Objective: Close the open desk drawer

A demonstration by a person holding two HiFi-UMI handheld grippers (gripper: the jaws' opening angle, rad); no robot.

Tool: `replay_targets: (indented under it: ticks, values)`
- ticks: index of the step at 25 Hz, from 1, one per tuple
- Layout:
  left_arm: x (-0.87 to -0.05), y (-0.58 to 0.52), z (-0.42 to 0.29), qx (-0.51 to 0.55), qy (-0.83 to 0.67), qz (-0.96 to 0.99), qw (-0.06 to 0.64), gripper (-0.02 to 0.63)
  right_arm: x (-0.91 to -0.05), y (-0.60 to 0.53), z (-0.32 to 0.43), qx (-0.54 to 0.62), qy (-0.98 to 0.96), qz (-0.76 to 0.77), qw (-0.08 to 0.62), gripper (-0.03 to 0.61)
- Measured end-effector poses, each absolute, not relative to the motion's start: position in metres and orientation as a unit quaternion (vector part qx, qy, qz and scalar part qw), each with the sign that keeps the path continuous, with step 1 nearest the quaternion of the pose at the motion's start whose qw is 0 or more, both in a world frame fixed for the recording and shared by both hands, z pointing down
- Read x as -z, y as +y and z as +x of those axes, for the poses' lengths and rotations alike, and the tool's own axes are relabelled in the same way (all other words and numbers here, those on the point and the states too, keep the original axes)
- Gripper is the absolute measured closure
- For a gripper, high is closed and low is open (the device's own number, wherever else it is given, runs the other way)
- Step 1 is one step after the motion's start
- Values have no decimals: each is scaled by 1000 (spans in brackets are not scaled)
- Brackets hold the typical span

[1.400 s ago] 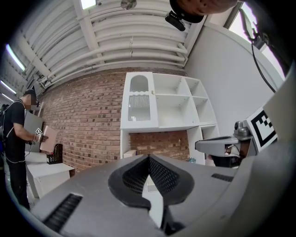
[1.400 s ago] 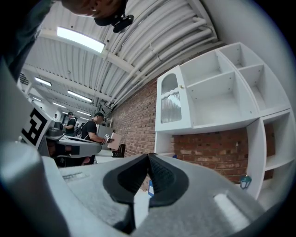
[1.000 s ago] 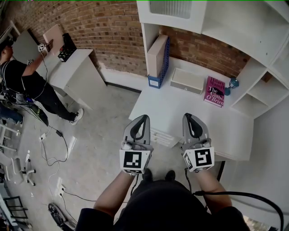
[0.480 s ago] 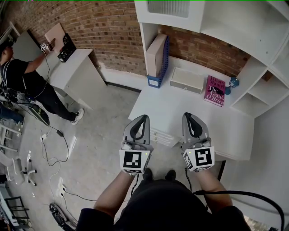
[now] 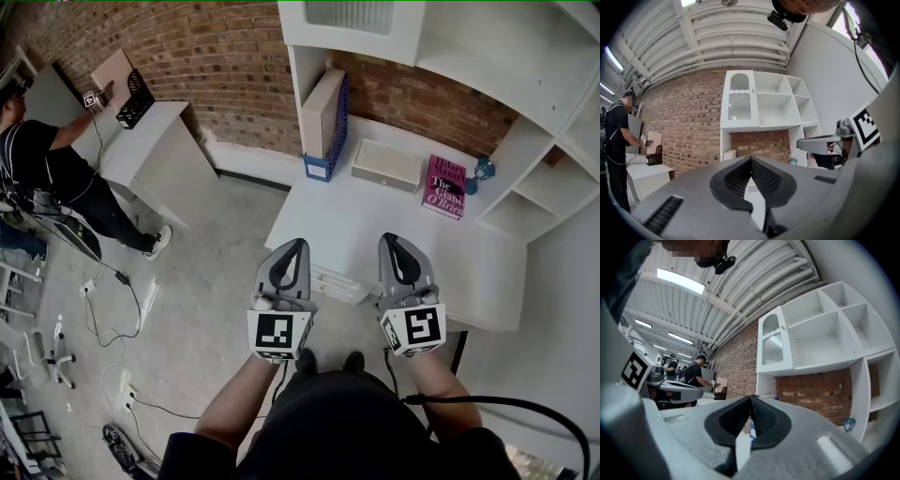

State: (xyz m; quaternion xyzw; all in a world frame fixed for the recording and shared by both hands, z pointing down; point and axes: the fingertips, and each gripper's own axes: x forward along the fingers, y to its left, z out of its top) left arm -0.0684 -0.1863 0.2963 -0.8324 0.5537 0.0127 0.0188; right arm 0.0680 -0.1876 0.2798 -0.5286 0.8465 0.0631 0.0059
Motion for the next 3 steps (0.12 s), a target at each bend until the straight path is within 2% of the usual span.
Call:
replay_targets:
  ticks: [3]
  values:
    - [-298,-188,-70,-10,554,-832,7,614,-281,-188,66,-64,846,-529,5,574]
